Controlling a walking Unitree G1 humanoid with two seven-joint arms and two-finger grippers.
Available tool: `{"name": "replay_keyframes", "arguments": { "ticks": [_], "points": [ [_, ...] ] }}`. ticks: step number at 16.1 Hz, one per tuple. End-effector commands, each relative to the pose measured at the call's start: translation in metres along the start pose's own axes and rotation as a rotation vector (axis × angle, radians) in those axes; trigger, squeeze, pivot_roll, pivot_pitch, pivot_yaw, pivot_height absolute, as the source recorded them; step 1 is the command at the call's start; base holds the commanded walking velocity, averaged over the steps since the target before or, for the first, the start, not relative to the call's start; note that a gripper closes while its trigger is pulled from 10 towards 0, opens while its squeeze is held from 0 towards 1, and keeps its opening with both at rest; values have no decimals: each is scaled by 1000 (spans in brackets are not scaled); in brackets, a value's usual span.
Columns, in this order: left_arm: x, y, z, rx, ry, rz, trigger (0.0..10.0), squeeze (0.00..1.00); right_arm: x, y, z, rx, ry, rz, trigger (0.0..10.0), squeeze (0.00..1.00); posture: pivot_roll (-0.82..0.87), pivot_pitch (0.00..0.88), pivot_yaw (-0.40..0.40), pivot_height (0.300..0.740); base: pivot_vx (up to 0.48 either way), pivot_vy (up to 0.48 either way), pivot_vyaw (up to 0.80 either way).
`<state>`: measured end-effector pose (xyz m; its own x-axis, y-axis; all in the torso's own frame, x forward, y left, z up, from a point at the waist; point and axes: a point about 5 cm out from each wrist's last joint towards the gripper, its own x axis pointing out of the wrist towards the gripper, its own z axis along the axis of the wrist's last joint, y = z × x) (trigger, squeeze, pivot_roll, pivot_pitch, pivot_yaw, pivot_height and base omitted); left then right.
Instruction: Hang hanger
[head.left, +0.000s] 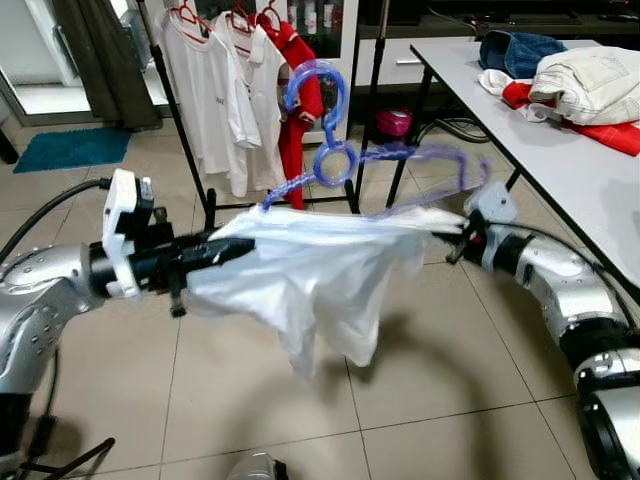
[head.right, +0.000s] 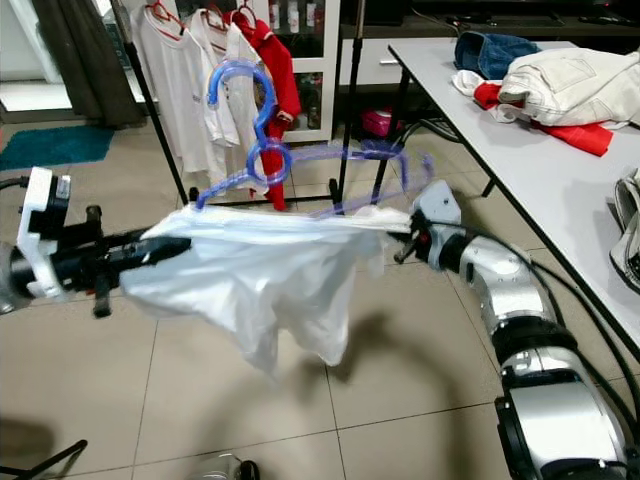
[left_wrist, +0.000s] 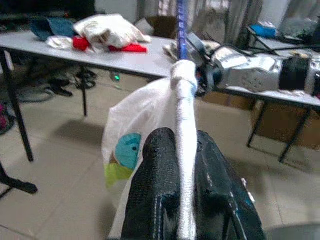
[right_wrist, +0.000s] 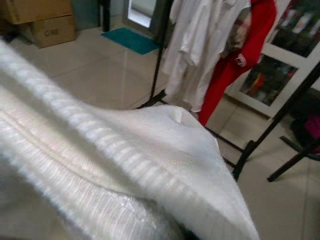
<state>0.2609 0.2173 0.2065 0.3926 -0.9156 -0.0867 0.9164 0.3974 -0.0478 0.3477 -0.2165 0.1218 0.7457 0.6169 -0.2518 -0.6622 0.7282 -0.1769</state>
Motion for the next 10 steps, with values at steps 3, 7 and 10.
{"name": "replay_keyframes", "arguments": {
  "ticks": [3,7,10],
  "points": [
    [-20,19,31,100,-106,161,0,0,-32,-16,-32,125,102,-139,0,0,-12,0,19,740,0,0,0],
    [-27,44,23,178,-20,416,0,0,-34,-18,-28,145,59,-154,0,0,-17,0,30,740,0,0,0],
    [-26,20,13,94,33,194,0,0,-43,-28,-25,126,60,-198,0,0,-18,0,31,740,0,0,0]
  ]
}}
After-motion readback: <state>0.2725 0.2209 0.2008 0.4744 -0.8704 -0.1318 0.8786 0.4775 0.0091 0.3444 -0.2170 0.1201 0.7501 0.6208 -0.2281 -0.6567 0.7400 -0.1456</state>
